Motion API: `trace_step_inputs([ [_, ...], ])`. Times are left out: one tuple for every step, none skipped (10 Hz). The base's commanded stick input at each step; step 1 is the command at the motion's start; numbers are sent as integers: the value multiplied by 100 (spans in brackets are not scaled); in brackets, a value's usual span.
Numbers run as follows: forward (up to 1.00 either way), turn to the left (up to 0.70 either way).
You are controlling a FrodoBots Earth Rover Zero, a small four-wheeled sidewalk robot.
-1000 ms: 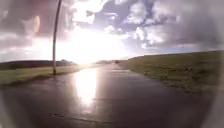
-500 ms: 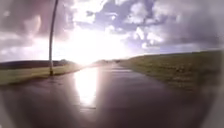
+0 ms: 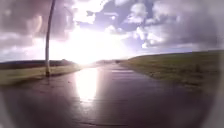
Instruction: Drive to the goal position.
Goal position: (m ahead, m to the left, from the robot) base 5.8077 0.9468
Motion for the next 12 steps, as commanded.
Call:
trace_step_inputs([
  [70, 0],
  [70, 0],
  [70, 0],
  [70, 0],
  [70, 0],
  [70, 0],
  [70, 0],
  [70, 0],
  [70, 0],
  [70, 0],
  [70, 0],
  [70, 0],
])
